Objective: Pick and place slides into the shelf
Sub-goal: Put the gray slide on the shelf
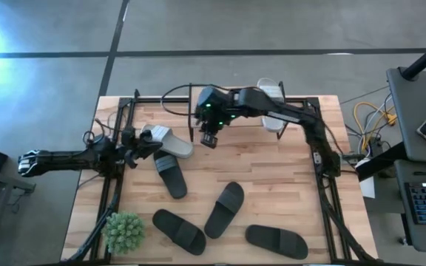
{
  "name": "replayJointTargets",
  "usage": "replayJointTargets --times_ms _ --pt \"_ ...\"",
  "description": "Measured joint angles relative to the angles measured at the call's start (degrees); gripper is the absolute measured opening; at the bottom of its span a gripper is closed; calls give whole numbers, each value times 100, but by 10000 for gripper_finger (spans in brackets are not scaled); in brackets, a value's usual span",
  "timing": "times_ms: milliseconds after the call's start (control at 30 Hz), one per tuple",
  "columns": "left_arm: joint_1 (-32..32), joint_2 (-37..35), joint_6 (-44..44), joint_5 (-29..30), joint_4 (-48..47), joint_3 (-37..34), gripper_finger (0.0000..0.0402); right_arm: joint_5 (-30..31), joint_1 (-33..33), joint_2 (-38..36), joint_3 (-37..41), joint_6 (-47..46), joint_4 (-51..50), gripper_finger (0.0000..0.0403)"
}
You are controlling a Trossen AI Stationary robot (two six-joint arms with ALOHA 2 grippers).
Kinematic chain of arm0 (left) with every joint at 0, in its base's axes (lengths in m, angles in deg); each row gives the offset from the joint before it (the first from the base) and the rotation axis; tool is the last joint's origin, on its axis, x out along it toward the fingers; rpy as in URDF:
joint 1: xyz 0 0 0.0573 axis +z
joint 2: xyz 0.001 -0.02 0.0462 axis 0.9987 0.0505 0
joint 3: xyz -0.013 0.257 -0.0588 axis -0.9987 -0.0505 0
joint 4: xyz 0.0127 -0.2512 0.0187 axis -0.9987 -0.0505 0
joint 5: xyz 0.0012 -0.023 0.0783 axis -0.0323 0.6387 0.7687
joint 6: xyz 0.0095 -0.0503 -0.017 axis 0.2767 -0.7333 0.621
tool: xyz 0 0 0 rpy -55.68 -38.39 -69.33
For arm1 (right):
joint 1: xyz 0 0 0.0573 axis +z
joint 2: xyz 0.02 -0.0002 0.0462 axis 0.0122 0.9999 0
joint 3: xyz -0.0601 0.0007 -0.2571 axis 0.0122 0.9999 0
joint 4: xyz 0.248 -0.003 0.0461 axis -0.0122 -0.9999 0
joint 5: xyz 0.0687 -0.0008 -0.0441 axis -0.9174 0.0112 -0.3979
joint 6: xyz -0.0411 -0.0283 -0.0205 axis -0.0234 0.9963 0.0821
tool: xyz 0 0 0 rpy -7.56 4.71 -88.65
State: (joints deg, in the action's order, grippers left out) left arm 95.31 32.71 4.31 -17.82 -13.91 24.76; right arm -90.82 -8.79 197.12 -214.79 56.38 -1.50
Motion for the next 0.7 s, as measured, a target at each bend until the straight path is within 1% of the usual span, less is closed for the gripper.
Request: replayJointTargets --times_ms 67,167,267,367,433,467,533,600,700 --pt "0 0 2 17 380 4 13 36 111 -199 -4 -43 41 8" --pt "0 33 3 25 1067 4 13 513 326 -409 12 -255 33 8" --pt "4 44 2 88 1496 26 13 1232 586 -738 20 -490 -42 9" --pt "4 41 -135 323 1285 189 13 2248 905 -1066 5 -742 -162 8" --pt "1 100 -30 333 590 426 13 2733 1079 -1196 4 -986 -272 9" --pt "-7 124 112 320 34 591 13 2850 1148 -1222 4 -1154 -312 9" --pt "-17 206 431 249 -1262 1088 15 2948 1269 -1281 12 -1581 -396 17" --pt "-20 361 924 264 -2731 1741 23 3117 1386 -1307 15 -1966 -558 34" --pt "-22 705 1671 556 -4821 2790 49 3415 1543 -1312 13 -2461 -1024 73"
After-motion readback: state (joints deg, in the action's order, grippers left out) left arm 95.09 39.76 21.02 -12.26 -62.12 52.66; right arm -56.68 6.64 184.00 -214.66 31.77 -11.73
